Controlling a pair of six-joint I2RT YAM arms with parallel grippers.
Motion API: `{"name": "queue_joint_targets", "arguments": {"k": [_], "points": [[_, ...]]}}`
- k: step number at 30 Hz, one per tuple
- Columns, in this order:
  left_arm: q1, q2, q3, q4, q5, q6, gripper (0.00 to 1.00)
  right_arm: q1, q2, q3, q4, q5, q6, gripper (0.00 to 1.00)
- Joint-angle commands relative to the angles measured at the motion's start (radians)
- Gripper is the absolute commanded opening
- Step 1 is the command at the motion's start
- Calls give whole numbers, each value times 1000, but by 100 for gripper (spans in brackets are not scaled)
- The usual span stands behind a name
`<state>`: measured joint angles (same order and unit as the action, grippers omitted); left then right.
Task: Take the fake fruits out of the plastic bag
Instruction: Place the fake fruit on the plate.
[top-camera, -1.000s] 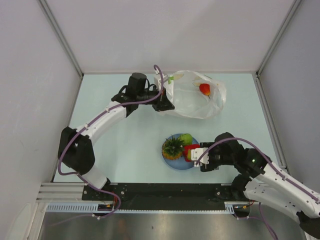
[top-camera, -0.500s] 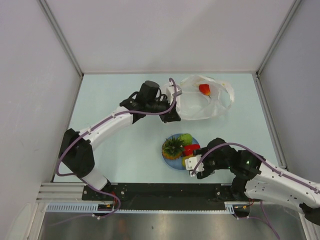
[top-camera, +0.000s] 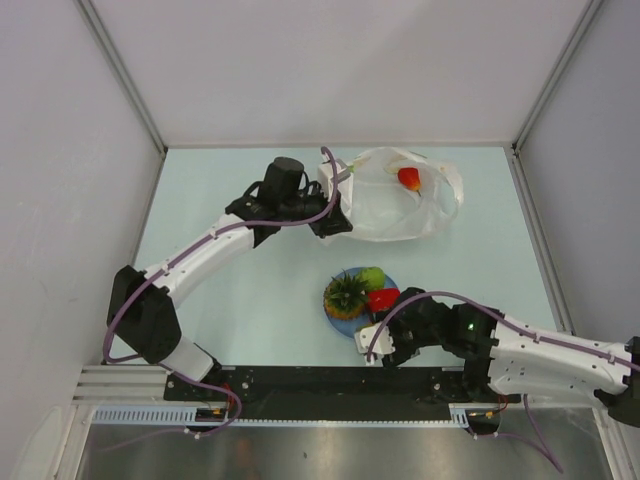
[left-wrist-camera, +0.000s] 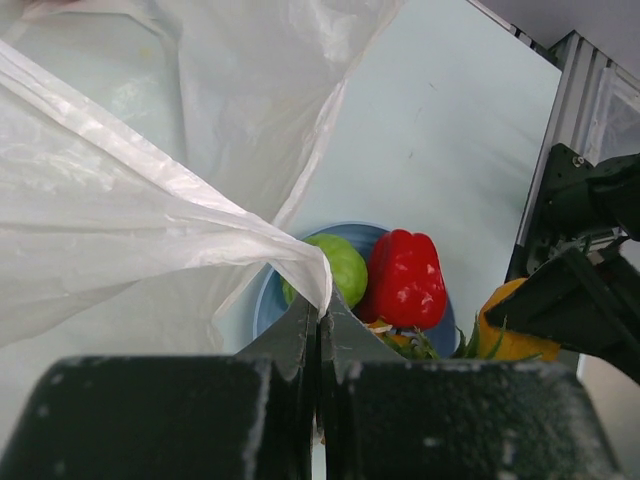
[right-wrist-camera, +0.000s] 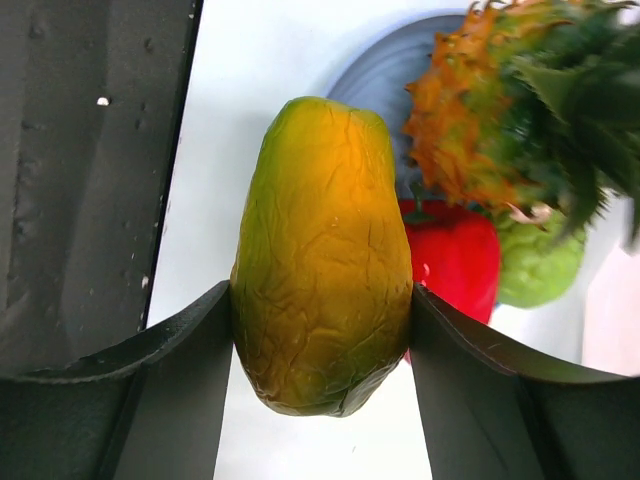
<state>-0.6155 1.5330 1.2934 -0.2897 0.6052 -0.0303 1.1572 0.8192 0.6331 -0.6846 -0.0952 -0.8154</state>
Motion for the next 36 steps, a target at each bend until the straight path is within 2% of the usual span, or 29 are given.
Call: {"name": "queue_joint_targets", "arguments": {"k": [1,3,9,19,22,23,25,26,29,32,36], "points": [[3,-47,-11,50,10,-29,0,25,27,-39,137,77,39,36],[7,-40,-3,37,18,-29,0,22,29,-46,161,81,67,39],[11,-51,-14,34,41,-40,1,18,29,-67,241,143,117,37],[22,-63,15,-12,62,-3,0,13,133,-82,323,126,81,41],[22,-74,1,-9,62,7,0,-4,199,-84,341,164,85,40],[22,-74,-2,-6,64,6,0,-8,218,-85,352,169,85,42],[22,-77,-11,1,65,0,0,-7,218,-85,356,164,73,51],[22,-79,-16,4,67,-3,0,-7,213,-87,355,164,70,59],[20,-80,-28,26,71,-19,0,-8,207,-87,336,172,64,70],[19,-77,-17,29,90,-46,0,-10,181,-87,316,167,59,79],[11,-80,-3,30,99,-57,0,-8,153,-84,280,160,58,85]]}}
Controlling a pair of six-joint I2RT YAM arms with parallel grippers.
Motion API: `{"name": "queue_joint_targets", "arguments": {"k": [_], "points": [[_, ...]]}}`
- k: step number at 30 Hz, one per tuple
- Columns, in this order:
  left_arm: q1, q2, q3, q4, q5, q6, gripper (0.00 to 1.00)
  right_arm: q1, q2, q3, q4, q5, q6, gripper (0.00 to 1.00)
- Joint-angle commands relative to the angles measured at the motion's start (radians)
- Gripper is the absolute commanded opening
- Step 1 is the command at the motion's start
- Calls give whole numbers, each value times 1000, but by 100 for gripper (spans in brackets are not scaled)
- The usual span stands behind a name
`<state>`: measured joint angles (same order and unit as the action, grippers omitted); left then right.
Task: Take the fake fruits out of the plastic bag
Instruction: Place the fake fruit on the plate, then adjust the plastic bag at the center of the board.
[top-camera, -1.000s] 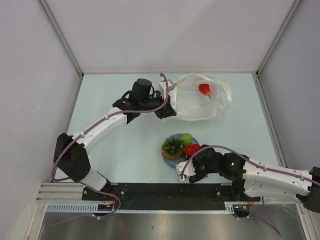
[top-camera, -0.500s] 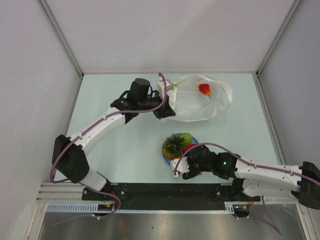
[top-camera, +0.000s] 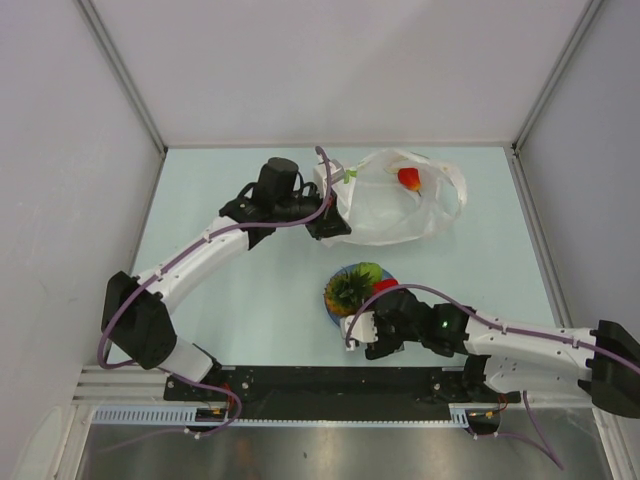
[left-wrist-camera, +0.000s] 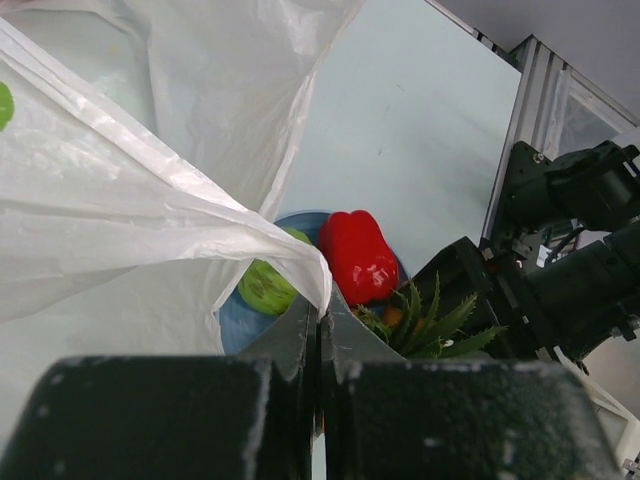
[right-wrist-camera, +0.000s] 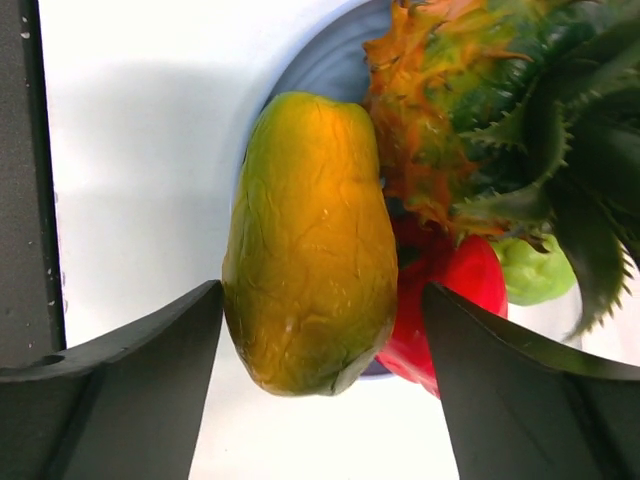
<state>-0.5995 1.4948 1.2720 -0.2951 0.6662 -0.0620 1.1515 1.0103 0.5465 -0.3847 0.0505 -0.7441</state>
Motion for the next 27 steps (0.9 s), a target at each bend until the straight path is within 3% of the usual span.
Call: {"name": "queue_joint_targets", "arguments": {"k": [1,6,12,15,18,21,22,24,25,27], "points": [[-5,-42,20,34,33,-22,0,-3,-48,7,-48,11,-17,86],[-8,-48,21,11,38,-18,0,-12,-120,81,-160,-24,-23,93],[-6,-28,81,-38,59,17,0,-21,-327,174,-371,-2,-55,100],[0,-12,125,-90,99,40,0,-58,-449,208,-284,113,-54,100],[18,-7,127,-118,153,30,0,-162,-418,259,-163,106,-17,98],[53,-28,124,-139,170,53,0,-391,-270,323,-2,11,127,85],[67,-31,130,-166,179,59,0,-456,-231,340,33,-100,165,71],[107,-30,161,-197,197,86,0,-604,-82,377,119,-182,204,51],[121,-30,170,-219,213,88,0,-633,-32,392,151,-214,236,31],[151,-31,179,-225,220,96,0,-689,112,424,263,-233,244,19]]}}
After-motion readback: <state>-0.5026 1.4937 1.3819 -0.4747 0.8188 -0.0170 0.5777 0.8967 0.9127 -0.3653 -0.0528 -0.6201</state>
